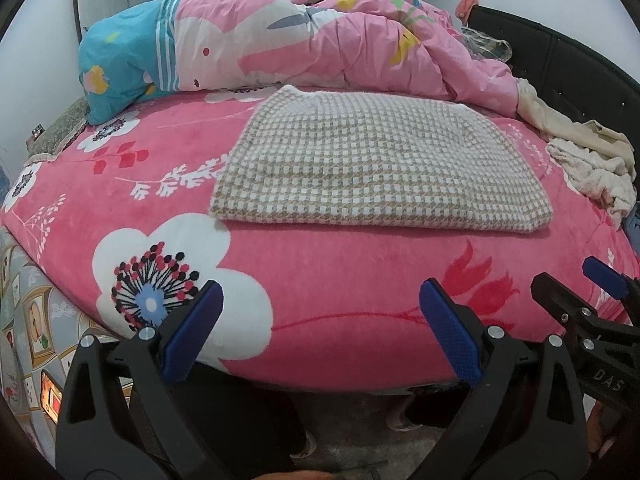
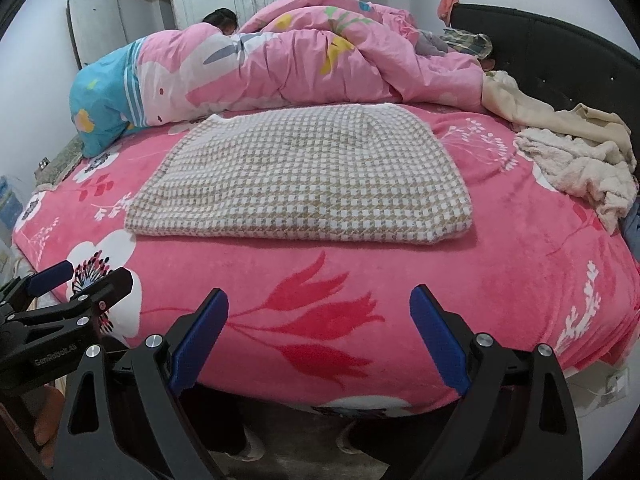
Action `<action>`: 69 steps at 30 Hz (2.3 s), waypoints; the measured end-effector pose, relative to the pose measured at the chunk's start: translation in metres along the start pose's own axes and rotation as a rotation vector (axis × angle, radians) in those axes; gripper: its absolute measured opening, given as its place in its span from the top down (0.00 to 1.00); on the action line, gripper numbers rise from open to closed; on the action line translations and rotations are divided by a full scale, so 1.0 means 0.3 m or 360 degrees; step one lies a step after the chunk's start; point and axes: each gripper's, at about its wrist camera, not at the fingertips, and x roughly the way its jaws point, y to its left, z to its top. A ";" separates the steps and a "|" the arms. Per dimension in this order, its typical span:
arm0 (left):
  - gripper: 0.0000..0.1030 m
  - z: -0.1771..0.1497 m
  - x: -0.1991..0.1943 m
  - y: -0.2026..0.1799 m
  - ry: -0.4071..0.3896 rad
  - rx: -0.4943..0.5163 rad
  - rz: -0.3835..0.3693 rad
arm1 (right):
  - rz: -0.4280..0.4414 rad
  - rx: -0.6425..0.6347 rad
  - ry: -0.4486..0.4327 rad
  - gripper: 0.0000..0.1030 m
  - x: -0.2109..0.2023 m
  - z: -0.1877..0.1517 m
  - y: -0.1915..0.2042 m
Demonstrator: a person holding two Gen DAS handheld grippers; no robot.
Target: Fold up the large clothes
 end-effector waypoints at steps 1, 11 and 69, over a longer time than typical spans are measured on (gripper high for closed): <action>0.08 0.000 -0.002 -0.002 0.0001 0.0001 -0.0002 | -0.0004 -0.0001 -0.0001 0.13 -0.002 -0.001 -0.001; 0.08 0.001 -0.008 -0.003 -0.0007 0.0025 -0.0007 | -0.0016 -0.0004 -0.0004 0.13 -0.009 0.001 -0.011; 0.08 0.008 0.015 -0.020 0.0012 0.0039 -0.0006 | -0.0045 0.0002 0.0028 0.10 0.019 0.000 -0.002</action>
